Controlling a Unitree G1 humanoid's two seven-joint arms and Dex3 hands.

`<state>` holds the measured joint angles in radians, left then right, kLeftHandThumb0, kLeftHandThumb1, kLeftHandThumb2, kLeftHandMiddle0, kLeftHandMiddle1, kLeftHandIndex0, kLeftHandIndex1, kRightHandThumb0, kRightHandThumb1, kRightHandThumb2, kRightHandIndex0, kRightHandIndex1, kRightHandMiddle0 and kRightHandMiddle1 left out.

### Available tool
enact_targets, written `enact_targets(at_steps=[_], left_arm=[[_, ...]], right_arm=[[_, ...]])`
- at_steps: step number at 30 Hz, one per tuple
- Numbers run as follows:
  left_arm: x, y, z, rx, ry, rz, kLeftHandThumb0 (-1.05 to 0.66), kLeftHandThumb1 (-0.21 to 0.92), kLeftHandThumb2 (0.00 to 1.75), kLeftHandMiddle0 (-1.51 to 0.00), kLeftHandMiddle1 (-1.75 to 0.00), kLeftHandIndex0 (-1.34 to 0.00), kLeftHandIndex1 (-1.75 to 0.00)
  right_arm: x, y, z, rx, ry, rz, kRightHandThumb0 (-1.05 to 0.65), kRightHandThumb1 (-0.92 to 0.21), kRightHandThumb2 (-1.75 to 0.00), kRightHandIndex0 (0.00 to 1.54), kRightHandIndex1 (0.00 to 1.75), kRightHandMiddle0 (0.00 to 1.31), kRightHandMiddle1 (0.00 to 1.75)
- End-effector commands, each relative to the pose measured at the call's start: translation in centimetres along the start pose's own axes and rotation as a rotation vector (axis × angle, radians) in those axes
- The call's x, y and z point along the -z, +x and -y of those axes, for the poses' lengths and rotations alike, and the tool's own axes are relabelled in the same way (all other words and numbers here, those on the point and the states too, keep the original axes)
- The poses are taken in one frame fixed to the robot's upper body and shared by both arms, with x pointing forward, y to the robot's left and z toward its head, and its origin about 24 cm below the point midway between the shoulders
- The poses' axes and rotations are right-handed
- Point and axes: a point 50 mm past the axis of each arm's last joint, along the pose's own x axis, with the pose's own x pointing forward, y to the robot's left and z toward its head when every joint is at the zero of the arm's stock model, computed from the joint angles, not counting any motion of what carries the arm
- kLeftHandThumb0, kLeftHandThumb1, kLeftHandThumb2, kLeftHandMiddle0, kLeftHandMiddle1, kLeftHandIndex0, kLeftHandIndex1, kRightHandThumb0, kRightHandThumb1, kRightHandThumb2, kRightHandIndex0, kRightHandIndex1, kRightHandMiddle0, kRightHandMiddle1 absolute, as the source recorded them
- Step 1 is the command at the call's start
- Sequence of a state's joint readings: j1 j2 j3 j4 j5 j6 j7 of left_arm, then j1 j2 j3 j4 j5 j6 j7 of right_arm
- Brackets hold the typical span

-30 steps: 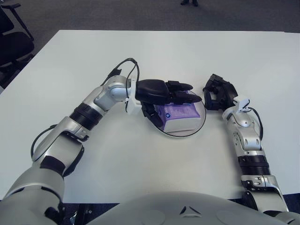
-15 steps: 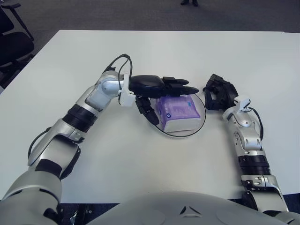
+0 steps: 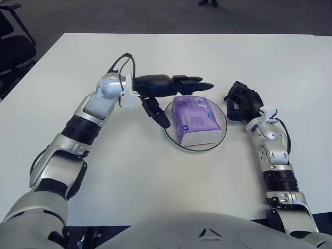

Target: Put the tissue paper into the plate.

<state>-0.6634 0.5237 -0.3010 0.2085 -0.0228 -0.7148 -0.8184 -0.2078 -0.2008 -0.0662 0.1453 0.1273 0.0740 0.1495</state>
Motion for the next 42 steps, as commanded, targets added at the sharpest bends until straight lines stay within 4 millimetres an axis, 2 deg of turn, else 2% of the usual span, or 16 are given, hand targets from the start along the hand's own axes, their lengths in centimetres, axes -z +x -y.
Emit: enact_targets(at_steps=[1,5,10,17,18,19,21,23,25,28,35,38,39,40,42], left_arm=[[1.1,-2.0,0.5,-0.089,-0.004,-0.071,-1.05,0.92,0.51,0.00,0.00,0.00,0.00],[2.7,-4.2,0.8,-0.189,-0.011,-0.132,-1.05,0.92,0.64,0.00,0.00,-0.03,-0.02],[3.6,-5.3,0.2,-0.258,-0.003,-0.167,-1.05,0.92,0.82,-0.06,-0.03,0.00,-0.30],[4.2,-6.5,-0.1,-0.361,-0.083,-0.165,-1.05,0.92,0.89,-0.19,-0.11,0.00,-0.54],[4.4,-6.9,0.3,-0.422,-0.143,-0.174,-1.05,0.92,0.90,-0.21,-0.12,0.00,-0.56],[4.8,-7.2,0.9,-0.490,-0.209,-0.187,-1.05,0.92,0.91,-0.24,-0.17,0.00,-0.63],[5.2,-7.6,1.6,-0.562,-0.281,-0.200,-1.05,0.92,0.94,-0.27,-0.43,0.00,-0.87],[5.7,-7.9,2.3,-0.653,-0.333,-0.214,-1.05,0.92,0.96,-0.28,-0.56,0.00,-0.99],[6.1,-8.2,2.7,-0.755,-0.372,-0.234,-1.05,0.92,1.00,-0.37,-0.81,-0.07,-1.19],[6.4,-8.3,3.0,-0.836,-0.392,-0.260,-1.05,0.92,1.04,-0.47,-1.03,-0.19,-1.32],[7.4,-9.1,3.7,-1.030,-0.441,-0.384,-1.02,0.92,1.07,-0.63,-1.39,-0.36,-1.52],[7.2,-9.0,4.1,-1.087,-0.473,-0.378,-0.98,0.92,1.06,-0.66,-1.52,-0.39,-1.61],[6.9,-8.9,4.8,-1.138,-0.507,-0.369,-0.97,0.92,1.06,-0.67,-1.56,-0.40,-1.64],[6.6,-8.9,5.3,-1.174,-0.529,-0.364,-0.91,0.92,1.03,-0.73,-1.63,-0.49,-1.68],[6.3,-8.9,5.9,-1.226,-0.567,-0.363,-0.84,0.92,1.00,-0.80,-1.69,-0.57,-1.71]], right_arm=[[8.3,-4.0,-0.4,0.025,0.066,-0.385,-0.46,-0.37,-1.25,1.16,1.75,0.57,1.75],[8.3,-3.9,-0.4,0.029,0.067,-0.386,-0.47,-0.36,-1.27,1.17,1.75,0.58,1.75],[8.4,-3.9,-0.4,0.029,0.071,-0.383,-0.47,-0.35,-1.28,1.18,1.75,0.59,1.75],[8.4,-3.9,-0.4,0.028,0.075,-0.373,-0.47,-0.34,-1.28,1.19,1.75,0.59,1.75],[8.3,-3.9,-0.4,0.038,0.072,-0.363,-0.47,-0.34,-1.28,1.19,1.75,0.59,1.75],[8.3,-3.9,-0.4,0.051,0.068,-0.350,-0.47,-0.34,-1.29,1.19,1.75,0.60,1.75],[8.2,-3.9,-0.5,0.065,0.064,-0.335,-0.47,-0.33,-1.30,1.19,1.75,0.60,1.75],[8.0,-3.9,-0.6,0.082,0.066,-0.312,-0.48,-0.33,-1.30,1.19,1.75,0.60,1.75],[7.8,-3.9,-0.7,0.100,0.072,-0.289,-0.48,-0.32,-1.31,1.18,1.75,0.61,1.75],[7.7,-3.9,-0.7,0.115,0.079,-0.273,-0.48,-0.32,-1.31,1.16,1.75,0.61,1.75],[7.6,-3.9,-0.8,0.130,0.103,-0.255,-0.47,-0.33,-1.29,1.11,1.75,0.60,1.75],[7.6,-3.9,-0.9,0.130,0.108,-0.253,-0.47,-0.34,-1.29,1.10,1.75,0.60,1.75],[7.6,-3.9,-0.9,0.133,0.108,-0.251,-0.47,-0.34,-1.29,1.10,1.75,0.60,1.75],[7.6,-3.9,-0.9,0.135,0.107,-0.250,-0.47,-0.34,-1.29,1.10,1.75,0.60,1.75],[7.5,-3.8,-0.8,0.138,0.105,-0.246,-0.47,-0.34,-1.29,1.10,1.75,0.60,1.75]])
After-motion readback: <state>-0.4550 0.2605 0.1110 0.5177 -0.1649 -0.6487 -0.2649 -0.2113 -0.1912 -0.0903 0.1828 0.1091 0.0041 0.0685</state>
